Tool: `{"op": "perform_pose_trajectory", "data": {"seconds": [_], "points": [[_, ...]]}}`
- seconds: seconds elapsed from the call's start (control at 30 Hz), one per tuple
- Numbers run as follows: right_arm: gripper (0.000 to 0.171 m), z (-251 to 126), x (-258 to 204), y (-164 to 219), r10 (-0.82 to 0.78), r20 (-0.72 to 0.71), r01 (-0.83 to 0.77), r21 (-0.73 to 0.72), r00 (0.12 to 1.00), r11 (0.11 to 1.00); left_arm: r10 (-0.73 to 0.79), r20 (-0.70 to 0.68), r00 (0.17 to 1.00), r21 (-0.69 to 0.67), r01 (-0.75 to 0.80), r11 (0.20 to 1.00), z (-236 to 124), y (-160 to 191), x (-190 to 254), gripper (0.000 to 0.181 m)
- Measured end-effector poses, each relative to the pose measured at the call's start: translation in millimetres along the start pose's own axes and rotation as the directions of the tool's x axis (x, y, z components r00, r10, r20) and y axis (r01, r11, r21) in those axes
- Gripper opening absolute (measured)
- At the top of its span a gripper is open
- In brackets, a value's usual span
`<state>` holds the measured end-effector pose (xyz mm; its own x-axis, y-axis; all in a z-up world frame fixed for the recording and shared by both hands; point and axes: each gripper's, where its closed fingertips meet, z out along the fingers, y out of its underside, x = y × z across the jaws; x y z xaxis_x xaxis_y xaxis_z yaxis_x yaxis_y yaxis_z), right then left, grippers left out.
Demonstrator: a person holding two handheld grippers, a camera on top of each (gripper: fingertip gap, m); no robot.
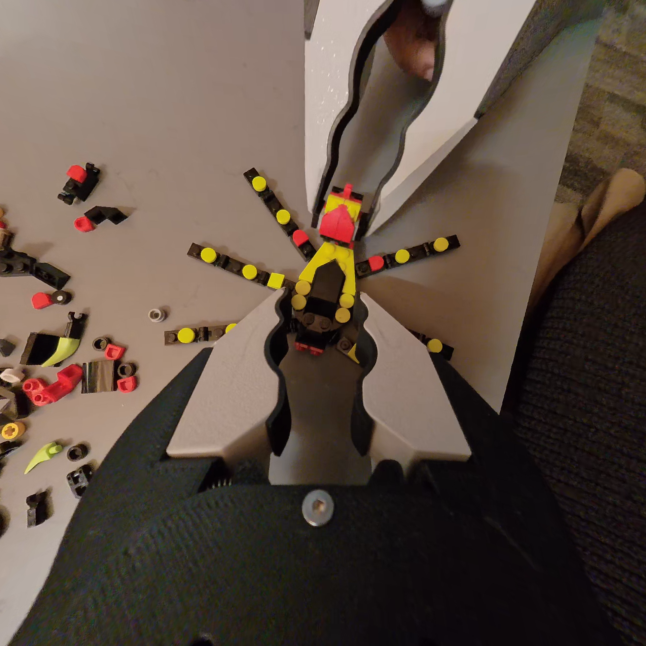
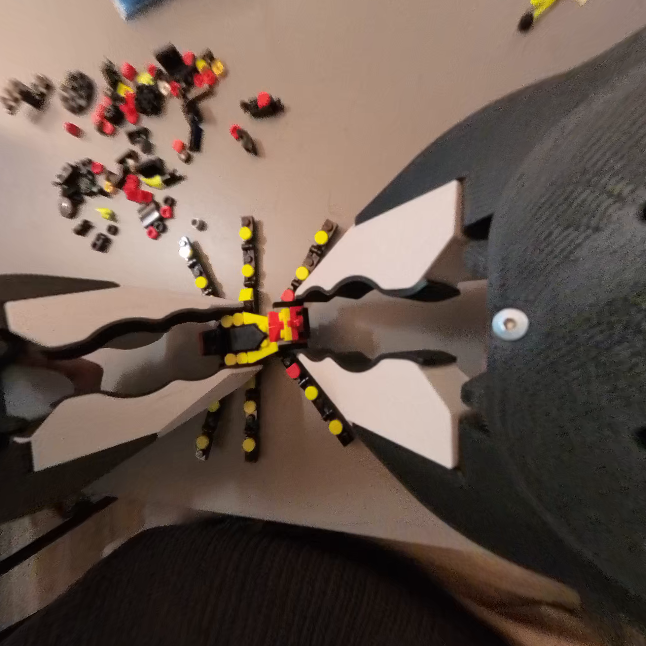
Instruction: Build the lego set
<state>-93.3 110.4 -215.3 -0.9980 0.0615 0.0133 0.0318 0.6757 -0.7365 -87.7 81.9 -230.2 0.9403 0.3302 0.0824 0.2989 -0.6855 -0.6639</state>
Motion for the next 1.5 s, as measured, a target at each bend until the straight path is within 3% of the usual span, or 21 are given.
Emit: {"op": "perform_pose_trajectory", "data": {"seconds": [0.23,0.63,1.5], "points": [[0.025,-8,0,9,0.047,0.011,-0.047,-0.002,0.999,0.999,-0.005,-0.007,1.000,0.005,0.005,1.000,0,0,0,0.034],[0.024,1,-5,10,-0.025,-0.006,0.025,-0.047,1.000,0.999,-0.002,-0.005,1.000,-0.001,0.002,1.000,0,0,1,0.034],[0.023,3,-4,9,0.060,0.035,-0.062,0.073,0.998,0.995,-0.038,0.011,0.999,-0.021,0.038,0.999,0,1,1,0.034]]}}
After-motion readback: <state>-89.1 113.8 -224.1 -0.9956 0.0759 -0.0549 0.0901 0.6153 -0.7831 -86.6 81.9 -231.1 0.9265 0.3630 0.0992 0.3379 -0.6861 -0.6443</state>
